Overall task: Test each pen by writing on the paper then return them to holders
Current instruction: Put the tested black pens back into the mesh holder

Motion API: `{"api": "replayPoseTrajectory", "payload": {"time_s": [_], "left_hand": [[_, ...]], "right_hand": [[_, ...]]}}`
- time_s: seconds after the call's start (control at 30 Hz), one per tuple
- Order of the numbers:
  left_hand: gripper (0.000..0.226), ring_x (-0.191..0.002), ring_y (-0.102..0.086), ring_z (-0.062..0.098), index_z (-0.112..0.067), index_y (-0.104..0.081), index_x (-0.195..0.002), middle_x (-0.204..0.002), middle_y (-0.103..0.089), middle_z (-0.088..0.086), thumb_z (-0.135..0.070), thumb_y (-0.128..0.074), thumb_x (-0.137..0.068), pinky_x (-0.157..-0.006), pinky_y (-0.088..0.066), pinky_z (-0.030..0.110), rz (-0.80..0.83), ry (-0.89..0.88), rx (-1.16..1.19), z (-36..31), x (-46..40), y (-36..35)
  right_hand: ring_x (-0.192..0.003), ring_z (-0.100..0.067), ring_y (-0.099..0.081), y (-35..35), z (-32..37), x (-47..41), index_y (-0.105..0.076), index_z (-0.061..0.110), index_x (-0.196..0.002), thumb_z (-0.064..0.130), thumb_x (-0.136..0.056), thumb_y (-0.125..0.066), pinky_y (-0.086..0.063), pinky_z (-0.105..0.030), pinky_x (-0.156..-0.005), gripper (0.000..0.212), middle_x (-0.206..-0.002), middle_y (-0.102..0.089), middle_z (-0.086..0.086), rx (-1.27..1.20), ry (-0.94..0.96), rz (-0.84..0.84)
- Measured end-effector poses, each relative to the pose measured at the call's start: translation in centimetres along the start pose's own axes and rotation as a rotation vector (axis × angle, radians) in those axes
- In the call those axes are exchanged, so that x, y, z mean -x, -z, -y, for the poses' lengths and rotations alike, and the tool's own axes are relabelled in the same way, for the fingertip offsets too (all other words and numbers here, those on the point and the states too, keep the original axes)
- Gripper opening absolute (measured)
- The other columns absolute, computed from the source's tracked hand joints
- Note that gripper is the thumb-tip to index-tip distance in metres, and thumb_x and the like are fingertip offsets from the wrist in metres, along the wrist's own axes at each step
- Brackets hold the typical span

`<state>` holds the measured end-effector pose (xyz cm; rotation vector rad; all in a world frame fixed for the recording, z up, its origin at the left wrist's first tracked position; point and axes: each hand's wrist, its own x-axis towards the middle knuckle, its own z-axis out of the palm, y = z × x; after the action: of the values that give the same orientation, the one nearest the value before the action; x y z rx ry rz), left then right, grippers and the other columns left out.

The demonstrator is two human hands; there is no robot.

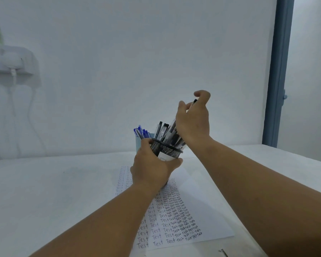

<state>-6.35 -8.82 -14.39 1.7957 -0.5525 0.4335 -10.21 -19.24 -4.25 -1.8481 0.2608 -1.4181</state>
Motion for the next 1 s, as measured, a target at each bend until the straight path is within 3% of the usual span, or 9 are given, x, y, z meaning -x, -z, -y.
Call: {"api": "replayPoseTrajectory", "payload": {"time_s": [0.07, 0.13, 0.23, 0.3, 0.43, 0.57, 0.73, 0.83, 1.0], "left_hand": [[0.081, -0.087, -0.067, 0.01, -0.045, -0.04, -0.108, -0.095, -0.065, -0.019, -0.063, -0.085, -0.043, -0.084, -0.057, 0.047, 0.0, 0.005, 0.004, 0.0, 0.0, 0.0], [0.082, -0.086, -0.067, 0.009, -0.042, -0.041, -0.11, -0.095, -0.065, -0.019, -0.06, -0.087, -0.046, -0.084, -0.057, 0.045, -0.002, 0.02, 0.017, 0.1, -0.1, 0.1], [0.081, -0.087, -0.066, 0.008, -0.039, -0.041, -0.111, -0.094, -0.064, -0.019, -0.057, -0.089, -0.048, -0.084, -0.058, 0.043, -0.019, 0.044, 0.042, 0.1, -0.2, 0.3], [0.081, -0.088, -0.066, 0.008, -0.038, -0.041, -0.112, -0.095, -0.064, -0.019, -0.057, -0.089, -0.049, -0.084, -0.058, 0.043, -0.023, 0.041, 0.043, 0.1, -0.3, 0.4], [0.08, -0.088, -0.066, 0.006, -0.04, -0.041, -0.112, -0.096, -0.064, -0.019, -0.057, -0.09, -0.051, -0.083, -0.059, 0.042, 0.009, 0.002, 0.043, 0.1, -0.2, 0.3], [0.079, -0.089, -0.066, 0.004, -0.039, -0.045, -0.114, -0.1, -0.066, -0.018, -0.051, -0.092, -0.052, -0.081, -0.059, 0.034, 0.089, -0.056, 0.056, -0.1, 0.1, 0.4], [0.089, -0.092, -0.065, 0.001, -0.033, -0.043, -0.123, -0.105, -0.065, -0.017, -0.052, -0.095, -0.053, -0.08, -0.057, 0.025, 0.074, -0.013, 0.157, -0.7, 0.3, 0.3], [0.094, -0.099, -0.065, 0.004, -0.026, -0.043, -0.127, -0.109, -0.065, -0.014, -0.046, -0.097, -0.052, -0.083, -0.054, 0.022, 0.099, -0.002, 0.193, -0.8, 0.3, 0.0], [0.089, -0.105, -0.066, 0.004, -0.025, -0.039, -0.128, -0.114, -0.067, -0.01, -0.028, -0.097, -0.06, -0.084, -0.053, 0.02, 0.294, 0.039, 0.302, -0.7, 0.5, -0.3]], "right_hand": [[-0.08, -0.02, -0.064, -0.1, 0.1, 0.1, -0.045, 0.021, -0.121, 0.026, -0.1, -0.048, -0.051, -0.042, -0.083, 0.021, -0.084, -0.058, 0.011, 0.019, 0.064, -0.007], [-0.069, -0.018, -0.061, 0.1, 0.2, -0.1, -0.061, 0.018, -0.089, 0.031, -0.099, -0.049, -0.049, -0.039, -0.084, 0.02, -0.073, -0.062, 0.009, 0.123, 0.125, 0.019], [-0.048, -0.019, -0.039, 0.6, 0.4, 0.0, -0.037, 0.018, -0.051, 0.034, -0.098, -0.045, -0.042, -0.036, -0.075, 0.051, -0.045, -0.038, 0.005, 0.29, 0.159, 0.113], [-0.053, -0.014, -0.044, 0.6, -0.1, 0.2, -0.047, 0.023, -0.057, 0.033, -0.099, -0.048, -0.042, -0.033, -0.072, 0.043, -0.053, -0.046, 0.01, 0.239, 0.159, 0.182], [-0.09, -0.005, -0.06, 0.0, -2.0, 1.6, -0.066, 0.024, -0.113, 0.03, -0.095, -0.063, -0.047, -0.021, -0.083, 0.02, -0.105, -0.065, 0.011, 0.031, 0.167, 0.201], [-0.098, 0.001, -0.06, 0.0, -2.4, 1.6, -0.065, 0.03, -0.115, 0.023, -0.09, -0.07, -0.051, -0.023, -0.093, 0.026, -0.11, -0.063, 0.019, -0.007, 0.214, 0.211], [-0.133, -0.009, -0.042, 0.9, -2.9, 3.2, -0.028, 0.04, -0.146, 0.04, -0.078, -0.084, -0.039, -0.031, -0.106, 0.088, -0.148, -0.033, 0.016, -0.246, 0.09, 0.075], [-0.131, -0.015, -0.045, 0.9, -2.5, 3.7, -0.027, 0.042, -0.144, 0.049, -0.062, -0.092, -0.043, -0.034, -0.106, 0.105, -0.146, -0.036, 0.007, -0.265, -0.129, 0.205], [-0.112, -0.01, -0.058, 1.4, -2.2, 3.5, -0.046, 0.043, -0.131, 0.051, -0.058, -0.094, -0.052, -0.031, -0.093, 0.088, -0.124, -0.056, 0.01, -0.189, -0.098, 0.407]]}}
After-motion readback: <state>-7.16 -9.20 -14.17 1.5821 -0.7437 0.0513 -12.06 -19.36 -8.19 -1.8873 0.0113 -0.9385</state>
